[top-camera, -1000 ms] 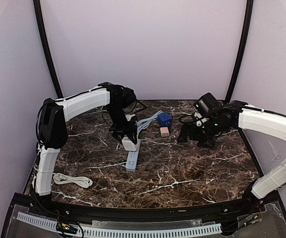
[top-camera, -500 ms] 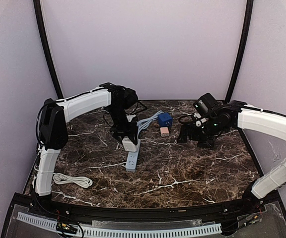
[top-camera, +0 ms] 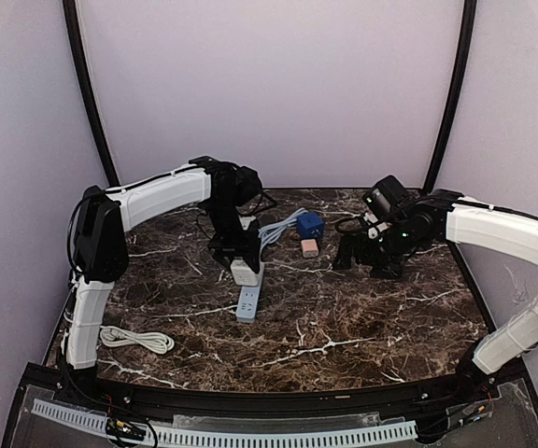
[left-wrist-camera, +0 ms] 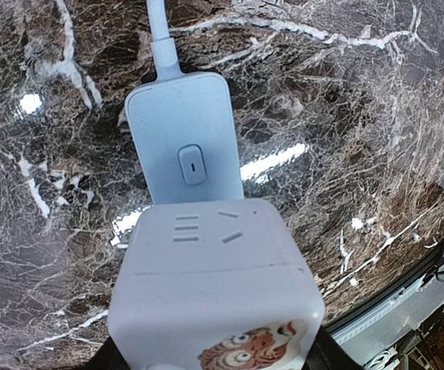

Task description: Insert the plug

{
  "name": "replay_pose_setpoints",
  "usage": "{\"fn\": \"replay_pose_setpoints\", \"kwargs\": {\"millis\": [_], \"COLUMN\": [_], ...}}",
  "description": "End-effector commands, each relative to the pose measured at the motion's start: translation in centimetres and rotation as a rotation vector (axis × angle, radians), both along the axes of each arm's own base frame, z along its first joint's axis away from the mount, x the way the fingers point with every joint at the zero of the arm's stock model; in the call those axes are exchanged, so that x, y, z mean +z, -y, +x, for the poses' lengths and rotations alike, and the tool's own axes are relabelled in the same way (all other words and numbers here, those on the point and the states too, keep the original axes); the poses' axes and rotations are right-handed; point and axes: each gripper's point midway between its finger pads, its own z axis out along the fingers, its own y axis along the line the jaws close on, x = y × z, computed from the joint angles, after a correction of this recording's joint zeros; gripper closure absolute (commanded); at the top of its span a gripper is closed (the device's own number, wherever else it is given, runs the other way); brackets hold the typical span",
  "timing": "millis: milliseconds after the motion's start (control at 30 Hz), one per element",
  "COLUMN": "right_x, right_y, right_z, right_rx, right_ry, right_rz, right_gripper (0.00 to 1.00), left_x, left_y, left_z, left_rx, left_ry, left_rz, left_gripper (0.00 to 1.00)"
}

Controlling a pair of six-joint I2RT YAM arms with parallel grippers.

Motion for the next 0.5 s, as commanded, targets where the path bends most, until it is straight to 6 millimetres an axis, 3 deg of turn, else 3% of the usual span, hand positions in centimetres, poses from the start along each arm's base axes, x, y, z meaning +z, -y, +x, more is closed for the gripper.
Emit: {"fn": "replay_pose_setpoints", "kwargs": {"millis": [0,467], "right_x": [0.66,0.82], "right_y": [-0.23,-0.14], "right_z": [0.83,0.86], "right_rx": [0.000,0.004], "right_ry": [0.028,0.038], "right_rz": [0.013,0.009], "right_gripper": [0.01,0.01], "left_x": [-1.09,-1.07], "left_y": [-0.50,0.11], "left_z": [-0.78,-0.24], "left_rx": [0.006,0.048], "left_ry": [-0.003,0.037], "left_rz": [0.068,0.093], "left_gripper": [0.99,0.99]}}
